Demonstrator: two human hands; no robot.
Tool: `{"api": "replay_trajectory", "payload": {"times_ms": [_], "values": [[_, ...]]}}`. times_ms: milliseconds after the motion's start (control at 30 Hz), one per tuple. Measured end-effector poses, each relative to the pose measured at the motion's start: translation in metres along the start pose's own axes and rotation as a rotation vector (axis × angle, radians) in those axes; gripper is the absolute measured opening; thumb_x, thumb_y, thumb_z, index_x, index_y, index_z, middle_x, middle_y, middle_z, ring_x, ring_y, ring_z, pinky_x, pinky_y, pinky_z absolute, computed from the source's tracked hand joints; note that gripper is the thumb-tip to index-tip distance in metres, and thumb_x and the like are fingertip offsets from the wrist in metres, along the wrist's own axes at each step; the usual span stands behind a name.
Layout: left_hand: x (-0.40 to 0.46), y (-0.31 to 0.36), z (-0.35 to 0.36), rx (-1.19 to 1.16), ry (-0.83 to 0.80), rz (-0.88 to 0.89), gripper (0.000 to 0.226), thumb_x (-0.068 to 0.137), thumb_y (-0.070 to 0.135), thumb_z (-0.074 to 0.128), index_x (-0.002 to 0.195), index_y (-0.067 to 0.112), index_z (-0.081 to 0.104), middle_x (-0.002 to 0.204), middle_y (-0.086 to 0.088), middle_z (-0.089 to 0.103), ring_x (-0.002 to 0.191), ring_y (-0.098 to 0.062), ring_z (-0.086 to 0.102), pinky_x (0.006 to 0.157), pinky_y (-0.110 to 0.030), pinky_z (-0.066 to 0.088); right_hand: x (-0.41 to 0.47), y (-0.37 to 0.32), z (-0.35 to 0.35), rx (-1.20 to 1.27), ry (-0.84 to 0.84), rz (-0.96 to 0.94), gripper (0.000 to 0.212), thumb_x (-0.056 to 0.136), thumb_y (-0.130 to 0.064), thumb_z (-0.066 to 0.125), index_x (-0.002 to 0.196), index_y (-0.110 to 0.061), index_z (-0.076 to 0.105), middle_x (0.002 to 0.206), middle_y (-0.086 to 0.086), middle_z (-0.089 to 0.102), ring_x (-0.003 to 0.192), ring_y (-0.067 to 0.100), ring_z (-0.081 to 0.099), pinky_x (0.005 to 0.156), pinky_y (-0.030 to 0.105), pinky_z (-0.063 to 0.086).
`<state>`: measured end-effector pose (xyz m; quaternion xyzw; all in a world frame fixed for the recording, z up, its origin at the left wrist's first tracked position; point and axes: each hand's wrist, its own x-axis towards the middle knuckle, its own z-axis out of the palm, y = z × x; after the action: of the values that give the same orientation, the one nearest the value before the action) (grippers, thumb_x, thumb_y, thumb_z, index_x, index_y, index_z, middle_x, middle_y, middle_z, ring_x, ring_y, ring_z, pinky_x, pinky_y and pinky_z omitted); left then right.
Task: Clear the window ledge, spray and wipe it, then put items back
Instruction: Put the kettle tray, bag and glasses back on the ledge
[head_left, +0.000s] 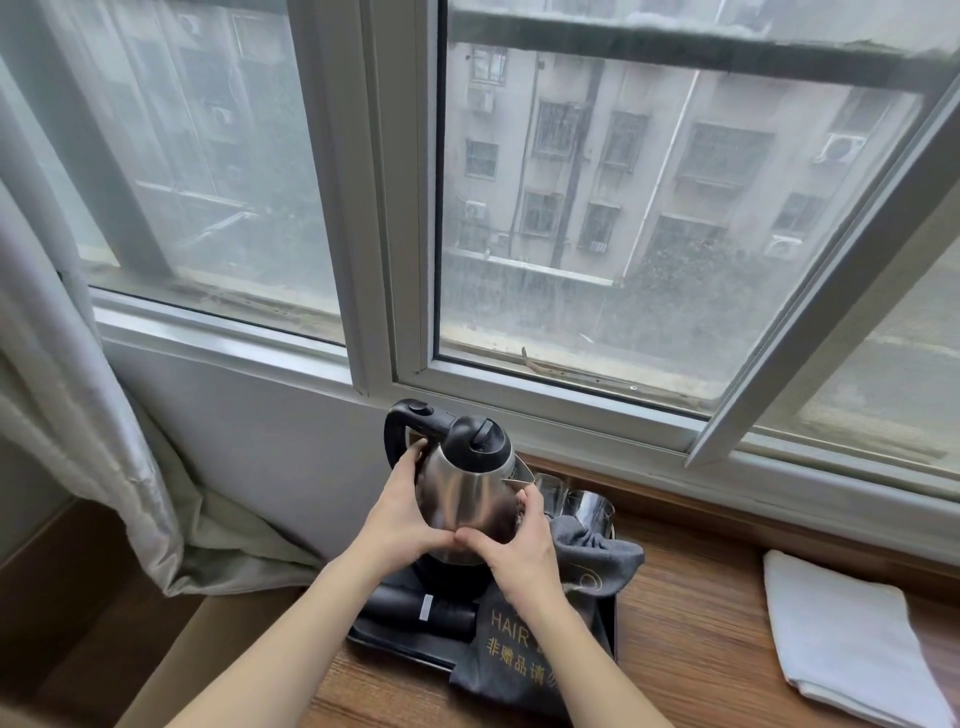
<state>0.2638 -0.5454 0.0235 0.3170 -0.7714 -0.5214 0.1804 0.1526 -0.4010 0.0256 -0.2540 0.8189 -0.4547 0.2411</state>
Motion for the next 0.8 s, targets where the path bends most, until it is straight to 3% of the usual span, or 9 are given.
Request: {"api": "replay_trajectory", "payload": {"times_ms": [233, 367, 467, 600, 800], "values": [[-0.004, -0.006, 0.002, -0.005, -0.001, 0.015, 0.138, 0.038, 0.038, 0.096, 0.15, 0.03, 0.017, 0.143, 0.014, 0.038, 0.134, -0.004, 0.04, 0.114, -0.032, 0.036, -0.006, 0.003, -0.002, -0.029, 0.023, -0.042, 0.075, 0.06, -0.051, 0.089, 0.114, -0.033, 0.04, 0.104, -0.019, 0.045, 0.109, 0.015, 0.049, 0.089, 0.027, 0.041], [-0.003, -0.007, 0.001, 0.002, -0.008, 0.03, 0.136, 0.041, 0.036, 0.096, 0.151, 0.026, 0.018, 0.145, 0.009, 0.039, 0.133, -0.004, 0.042, 0.109, -0.022, 0.036, -0.006, 0.003, -0.003, -0.043, 0.018, -0.052, 0.075, 0.061, -0.051, 0.088, 0.114, -0.031, 0.04, 0.102, -0.02, 0.044, 0.109, 0.015, 0.048, 0.089, 0.028, 0.041], [-0.002, -0.009, -0.001, 0.009, -0.006, 0.024, 0.137, 0.039, 0.041, 0.096, 0.15, 0.029, 0.017, 0.145, 0.011, 0.039, 0.133, -0.005, 0.042, 0.112, -0.029, 0.037, -0.003, 0.0, -0.002, -0.043, 0.008, -0.053, 0.081, 0.061, -0.05, 0.089, 0.122, -0.032, 0.04, 0.104, -0.022, 0.043, 0.11, 0.015, 0.047, 0.09, 0.027, 0.04], [-0.003, -0.012, 0.0, 0.032, -0.006, 0.021, 0.137, 0.039, 0.042, 0.097, 0.15, 0.029, 0.017, 0.142, 0.014, 0.038, 0.131, -0.005, 0.042, 0.11, -0.025, 0.036, -0.002, 0.003, -0.002, -0.044, 0.0, -0.053, 0.075, 0.058, -0.048, 0.091, 0.11, -0.035, 0.04, 0.103, -0.019, 0.046, 0.109, 0.016, 0.05, 0.091, 0.029, 0.044], [-0.011, -0.021, 0.007, 0.075, 0.025, -0.006, 0.142, 0.037, 0.044, 0.092, 0.152, 0.025, 0.012, 0.145, 0.008, 0.035, 0.133, -0.007, 0.039, 0.109, -0.022, 0.035, -0.004, 0.008, -0.003, -0.041, -0.034, -0.046, 0.096, 0.052, -0.045, 0.092, 0.13, -0.035, 0.038, 0.111, -0.015, 0.05, 0.113, 0.012, 0.048, 0.097, 0.029, 0.044]]}}
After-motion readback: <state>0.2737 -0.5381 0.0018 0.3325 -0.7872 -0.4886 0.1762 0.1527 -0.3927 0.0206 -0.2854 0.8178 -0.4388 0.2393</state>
